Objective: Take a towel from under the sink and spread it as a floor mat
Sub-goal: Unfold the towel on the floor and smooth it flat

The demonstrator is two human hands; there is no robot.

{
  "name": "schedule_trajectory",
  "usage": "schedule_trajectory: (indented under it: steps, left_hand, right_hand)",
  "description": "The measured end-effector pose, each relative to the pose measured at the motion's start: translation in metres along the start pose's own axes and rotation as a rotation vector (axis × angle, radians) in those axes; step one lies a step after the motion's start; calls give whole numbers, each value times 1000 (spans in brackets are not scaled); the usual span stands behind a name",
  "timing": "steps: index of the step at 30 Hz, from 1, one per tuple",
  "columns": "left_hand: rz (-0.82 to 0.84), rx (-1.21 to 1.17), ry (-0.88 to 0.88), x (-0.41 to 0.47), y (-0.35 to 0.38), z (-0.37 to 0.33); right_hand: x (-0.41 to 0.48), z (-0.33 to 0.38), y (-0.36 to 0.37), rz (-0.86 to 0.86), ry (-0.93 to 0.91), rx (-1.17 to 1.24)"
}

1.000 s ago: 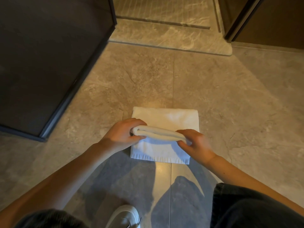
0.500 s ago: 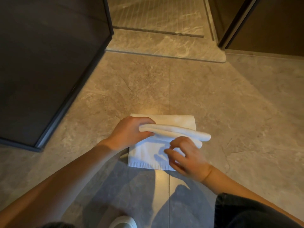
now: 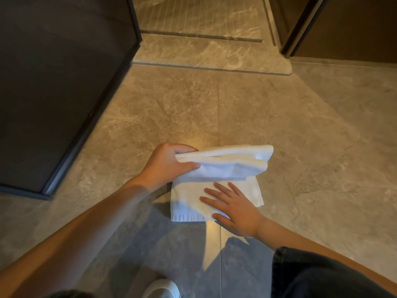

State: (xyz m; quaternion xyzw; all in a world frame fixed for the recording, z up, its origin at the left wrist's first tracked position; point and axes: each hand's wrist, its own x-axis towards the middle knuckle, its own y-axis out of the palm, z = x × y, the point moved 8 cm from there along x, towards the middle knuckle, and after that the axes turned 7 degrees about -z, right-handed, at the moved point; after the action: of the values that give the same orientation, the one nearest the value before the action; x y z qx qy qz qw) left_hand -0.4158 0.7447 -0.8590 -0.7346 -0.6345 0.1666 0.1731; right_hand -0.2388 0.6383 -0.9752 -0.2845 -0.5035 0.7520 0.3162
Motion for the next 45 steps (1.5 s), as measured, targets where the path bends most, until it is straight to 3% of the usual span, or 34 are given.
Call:
schedule_trajectory:
  steps: [5, 7, 9, 11, 13, 19, 31, 38, 45]
  left_hand:
    - [-4, -56, 2, 0, 3, -5]
    - [-2, -61, -1, 1, 5, -5]
    - [2, -83, 3, 2, 7, -4]
    - [17, -95, 13, 2, 10, -4]
    - [19, -93, 2, 3, 11, -2]
    - [-28, -80, 19, 11, 5, 2]
    - [-261, -3, 59, 77, -23, 19]
    - [-451, -42, -107, 95, -52, 65]
    - [-514, 174, -286, 82, -59, 132]
  right_hand:
    - [-17, -6, -8, -63, -5, -26]
    - [-16, -4, -13, -161, 158, -31]
    - [-12, -6, -13, -234, 442, 13]
    - [-8, -5, -4, -226, 627, 22]
    - [-4, -5, 8, -147, 671, -30]
    - [-4, -6, 23, -15, 653, -117]
    - [-7, -20, 20, 5, 701, -20]
    - [-17, -53, -2, 66, 552, -75]
    - [-18, -71, -11, 109, 399, -71]
